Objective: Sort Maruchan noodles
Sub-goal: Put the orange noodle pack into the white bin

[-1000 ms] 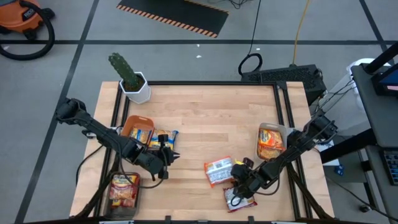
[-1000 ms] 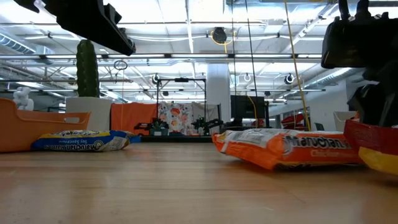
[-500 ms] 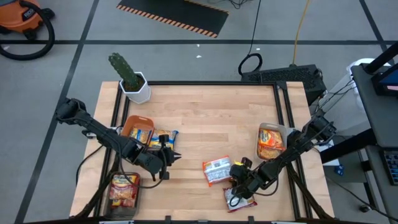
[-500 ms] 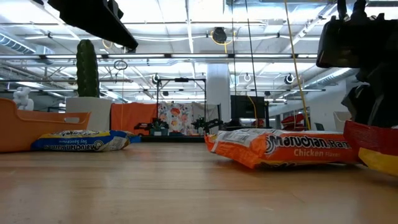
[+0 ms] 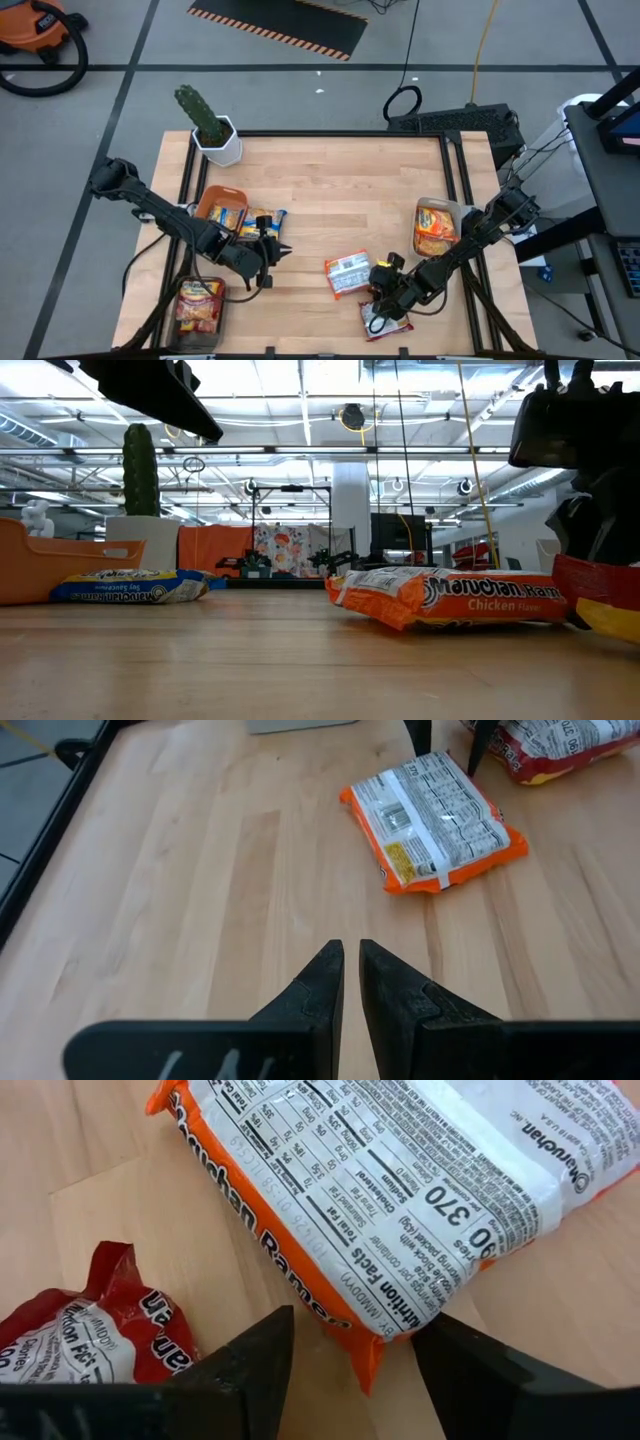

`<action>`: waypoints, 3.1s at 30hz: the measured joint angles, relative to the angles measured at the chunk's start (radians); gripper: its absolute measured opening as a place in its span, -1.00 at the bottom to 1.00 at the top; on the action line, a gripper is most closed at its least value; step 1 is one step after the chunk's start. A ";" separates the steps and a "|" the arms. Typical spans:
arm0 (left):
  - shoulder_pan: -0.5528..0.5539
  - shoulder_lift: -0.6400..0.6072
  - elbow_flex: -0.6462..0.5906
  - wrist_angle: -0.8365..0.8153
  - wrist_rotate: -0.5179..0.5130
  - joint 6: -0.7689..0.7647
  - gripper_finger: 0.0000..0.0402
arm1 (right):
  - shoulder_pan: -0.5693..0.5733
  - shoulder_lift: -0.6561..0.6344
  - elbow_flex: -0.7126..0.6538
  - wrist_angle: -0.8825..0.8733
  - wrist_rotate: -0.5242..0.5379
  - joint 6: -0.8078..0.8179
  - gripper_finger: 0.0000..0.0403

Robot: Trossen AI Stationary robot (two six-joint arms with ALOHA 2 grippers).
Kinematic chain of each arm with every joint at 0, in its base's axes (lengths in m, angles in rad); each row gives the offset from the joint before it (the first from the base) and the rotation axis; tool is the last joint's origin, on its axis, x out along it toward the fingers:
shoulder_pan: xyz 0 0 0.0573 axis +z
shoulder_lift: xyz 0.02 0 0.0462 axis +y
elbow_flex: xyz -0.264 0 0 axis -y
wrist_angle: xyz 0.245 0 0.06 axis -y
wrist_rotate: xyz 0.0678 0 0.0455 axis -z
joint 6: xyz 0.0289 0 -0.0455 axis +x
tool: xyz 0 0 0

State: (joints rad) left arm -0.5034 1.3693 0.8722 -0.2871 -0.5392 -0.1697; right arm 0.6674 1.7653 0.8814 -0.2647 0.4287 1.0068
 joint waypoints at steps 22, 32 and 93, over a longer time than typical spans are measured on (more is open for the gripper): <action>0.000 0.000 0.000 -0.058 0.000 -0.035 -0.79 | -0.026 -0.040 -0.005 -0.005 0.037 -0.032 -0.92; -0.001 0.000 0.000 -0.057 0.000 -0.053 -0.79 | -0.026 -0.171 -0.005 -0.016 0.095 -0.065 -0.99; -0.035 0.000 0.000 -0.097 0.052 -0.207 -0.79 | -0.027 -0.959 0.312 -0.947 0.068 -0.076 -1.00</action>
State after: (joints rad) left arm -0.5385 1.3689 0.8726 -0.3836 -0.4873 -0.3767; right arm 0.6407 0.8063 1.1931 -1.2116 0.4964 0.9310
